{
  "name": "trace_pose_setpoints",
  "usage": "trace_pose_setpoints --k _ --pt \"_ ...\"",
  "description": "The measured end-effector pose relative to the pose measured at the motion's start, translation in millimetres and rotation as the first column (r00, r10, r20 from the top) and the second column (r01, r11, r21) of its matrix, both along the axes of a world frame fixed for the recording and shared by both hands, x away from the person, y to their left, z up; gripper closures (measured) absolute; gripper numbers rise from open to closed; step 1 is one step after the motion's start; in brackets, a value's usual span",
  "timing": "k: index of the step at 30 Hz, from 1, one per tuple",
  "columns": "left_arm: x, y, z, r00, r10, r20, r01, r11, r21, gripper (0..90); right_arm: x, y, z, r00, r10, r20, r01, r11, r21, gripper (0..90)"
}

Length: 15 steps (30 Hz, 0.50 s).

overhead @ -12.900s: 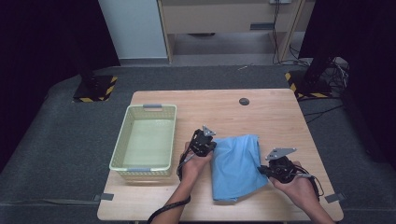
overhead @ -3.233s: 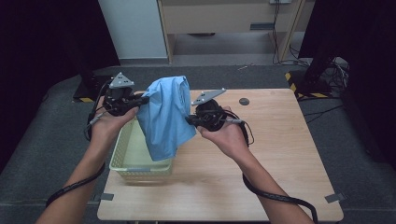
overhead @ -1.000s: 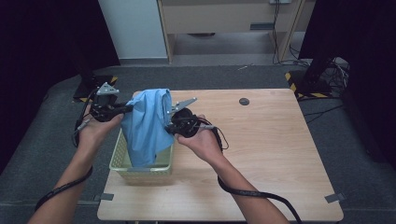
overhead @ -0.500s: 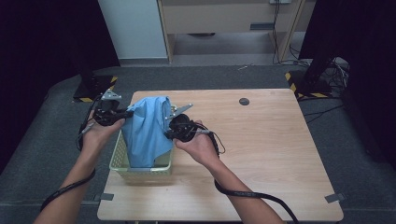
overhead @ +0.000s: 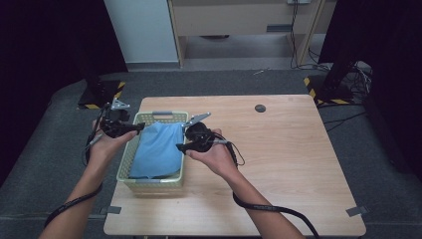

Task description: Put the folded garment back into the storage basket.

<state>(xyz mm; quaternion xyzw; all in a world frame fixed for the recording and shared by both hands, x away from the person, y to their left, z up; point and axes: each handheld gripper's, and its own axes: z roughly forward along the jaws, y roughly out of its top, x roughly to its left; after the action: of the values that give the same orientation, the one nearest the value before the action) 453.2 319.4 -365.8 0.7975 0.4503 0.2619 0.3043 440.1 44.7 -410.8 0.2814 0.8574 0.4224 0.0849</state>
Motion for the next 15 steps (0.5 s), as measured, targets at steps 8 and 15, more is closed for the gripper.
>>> trace_pose_setpoints --k 8,15 --pt "-0.7 -14.7 3.3 0.9997 -0.026 0.002 0.026 0.9996 0.005 27.1 -2.3 -1.5 2.4 0.9999 0.011 0.01 -0.011 1.0 -0.004 45.1" --pt "0.2 -24.5 -2.0 0.9997 -0.018 -0.016 0.019 0.9998 0.006 18.5 -3.6 -7.6 2.4 0.9999 0.011 0.006 -0.011 1.0 -0.009 41.3"
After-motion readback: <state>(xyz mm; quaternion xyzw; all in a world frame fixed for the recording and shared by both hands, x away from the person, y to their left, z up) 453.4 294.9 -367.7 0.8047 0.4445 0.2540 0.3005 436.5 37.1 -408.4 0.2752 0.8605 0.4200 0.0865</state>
